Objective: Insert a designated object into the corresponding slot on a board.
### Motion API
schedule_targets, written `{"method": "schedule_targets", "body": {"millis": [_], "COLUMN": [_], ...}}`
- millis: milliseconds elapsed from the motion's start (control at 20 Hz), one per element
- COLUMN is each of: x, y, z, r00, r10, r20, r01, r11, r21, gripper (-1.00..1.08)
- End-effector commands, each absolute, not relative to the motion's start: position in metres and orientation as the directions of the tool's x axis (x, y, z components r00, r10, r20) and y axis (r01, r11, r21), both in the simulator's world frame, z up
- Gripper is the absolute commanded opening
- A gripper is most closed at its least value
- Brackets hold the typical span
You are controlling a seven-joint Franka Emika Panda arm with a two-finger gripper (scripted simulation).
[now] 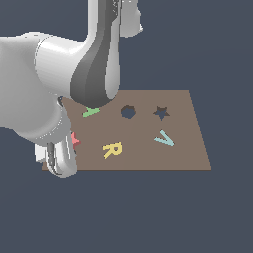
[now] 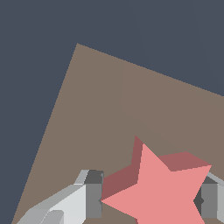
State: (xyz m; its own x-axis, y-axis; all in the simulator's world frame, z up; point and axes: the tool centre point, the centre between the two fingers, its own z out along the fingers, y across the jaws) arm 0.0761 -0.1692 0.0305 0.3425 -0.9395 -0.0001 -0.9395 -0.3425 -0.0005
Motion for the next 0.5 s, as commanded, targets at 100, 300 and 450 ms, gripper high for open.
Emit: {"method": "schedule_targets", "body": {"millis": [100, 300, 450], "x": [0.0759, 0.0762, 0.0761], "y": [-0.1695, -0.1694, -0.1692], "z": [0.03, 0.0346, 0.0331], "r00": [0.342, 0.342, 0.343], "r10": [-0.94, -0.94, -0.939], "r20": [0.0, 0.0, 0.0], "r01": [-0.94, -0.94, -0.939], "r11": [-0.342, -0.342, -0.343], "r21": [0.0, 0.0, 0.0], "gripper": [-1.0, -1.0, -1.0]}}
